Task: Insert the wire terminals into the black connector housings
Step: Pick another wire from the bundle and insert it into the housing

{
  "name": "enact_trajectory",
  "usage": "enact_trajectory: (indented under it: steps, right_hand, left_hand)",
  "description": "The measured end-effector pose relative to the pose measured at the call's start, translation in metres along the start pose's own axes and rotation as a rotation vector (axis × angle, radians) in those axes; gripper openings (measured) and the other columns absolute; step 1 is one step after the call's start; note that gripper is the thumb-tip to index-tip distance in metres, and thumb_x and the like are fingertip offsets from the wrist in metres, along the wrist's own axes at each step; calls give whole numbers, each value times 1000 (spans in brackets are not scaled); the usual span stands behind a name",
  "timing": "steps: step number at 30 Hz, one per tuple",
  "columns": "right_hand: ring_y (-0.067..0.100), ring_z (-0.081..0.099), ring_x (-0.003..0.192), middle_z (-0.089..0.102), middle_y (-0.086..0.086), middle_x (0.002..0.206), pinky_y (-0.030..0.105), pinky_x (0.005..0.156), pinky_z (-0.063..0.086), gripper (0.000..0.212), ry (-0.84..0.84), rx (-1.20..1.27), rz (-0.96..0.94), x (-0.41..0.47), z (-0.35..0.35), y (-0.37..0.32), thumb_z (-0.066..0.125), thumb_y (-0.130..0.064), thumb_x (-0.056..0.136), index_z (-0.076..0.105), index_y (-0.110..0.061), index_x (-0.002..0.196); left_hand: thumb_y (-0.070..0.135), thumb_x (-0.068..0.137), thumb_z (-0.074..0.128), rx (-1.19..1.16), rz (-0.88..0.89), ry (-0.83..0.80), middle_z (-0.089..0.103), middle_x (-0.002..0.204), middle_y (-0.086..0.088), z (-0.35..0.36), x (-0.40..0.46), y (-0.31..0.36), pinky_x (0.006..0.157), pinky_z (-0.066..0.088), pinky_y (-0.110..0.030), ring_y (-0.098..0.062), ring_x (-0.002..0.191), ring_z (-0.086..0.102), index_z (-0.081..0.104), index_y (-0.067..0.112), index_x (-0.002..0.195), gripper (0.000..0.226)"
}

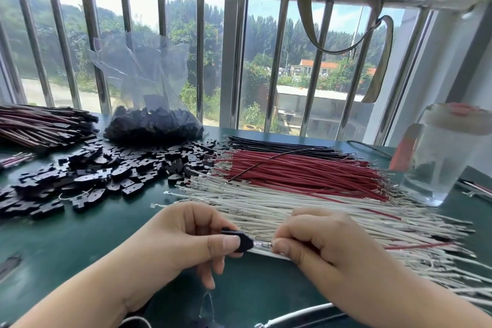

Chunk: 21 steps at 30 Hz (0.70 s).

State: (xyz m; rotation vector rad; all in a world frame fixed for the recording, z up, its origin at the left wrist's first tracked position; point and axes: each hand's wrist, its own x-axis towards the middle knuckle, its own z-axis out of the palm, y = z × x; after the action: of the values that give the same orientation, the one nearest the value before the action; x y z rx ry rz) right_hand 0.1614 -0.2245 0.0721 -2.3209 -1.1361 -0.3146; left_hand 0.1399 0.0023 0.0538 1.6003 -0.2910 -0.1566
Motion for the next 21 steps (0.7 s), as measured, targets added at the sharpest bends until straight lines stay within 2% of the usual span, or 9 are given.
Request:
enact_trajectory:
  steps: [4,9,13,15,17,21]
  right_hand:
    - [-2,54,80,55,-25,80,8,66,39,12,3,13,2,0,0,0,48,-43,89,56,-36,85]
    - [-2,54,83,57,-20,87,11,70,41,24,11,1,6,0,1,0,43,-50,87,56,-30,85]
    - [0,52,71,51,-19,75,18,59,46,18,32,-141,-17,-3,1,-5,45,-46,88,55,-32,82]
    - [2,49,62,46,-20,70,25,52,48,21,74,-242,-52,-4,1,-8,43,-44,88,56,-31,78]
    - [3,48,61,46,-18,70,27,51,48,23,102,-225,-51,-3,2,-10,43,-44,88,56,-29,76]
    - [2,54,74,54,-17,76,14,62,42,16,114,16,18,0,2,-9,52,-45,86,58,-32,80]
  left_hand:
    - [43,37,93,-75,-28,-20,69,70,-19,1,0,-2,46,51,-28,-20,47,58,74,9,72,53]
    - [40,40,93,-81,-40,-44,70,69,-18,1,-1,-1,45,51,-27,-17,46,58,73,7,72,51]
    - [29,50,84,-28,-72,-42,71,69,-16,2,-1,0,45,51,-25,-15,45,58,74,10,73,31]
    - [28,50,83,-34,-79,-27,71,70,-17,3,0,-2,45,51,-26,-14,45,57,74,10,72,30]
    - [28,45,89,-103,-73,-21,70,69,-17,2,-1,-3,44,51,-27,-14,45,56,73,7,71,37]
    - [35,40,94,-202,-55,-60,68,69,-16,0,-1,-1,44,51,-28,-14,45,55,73,5,72,49]
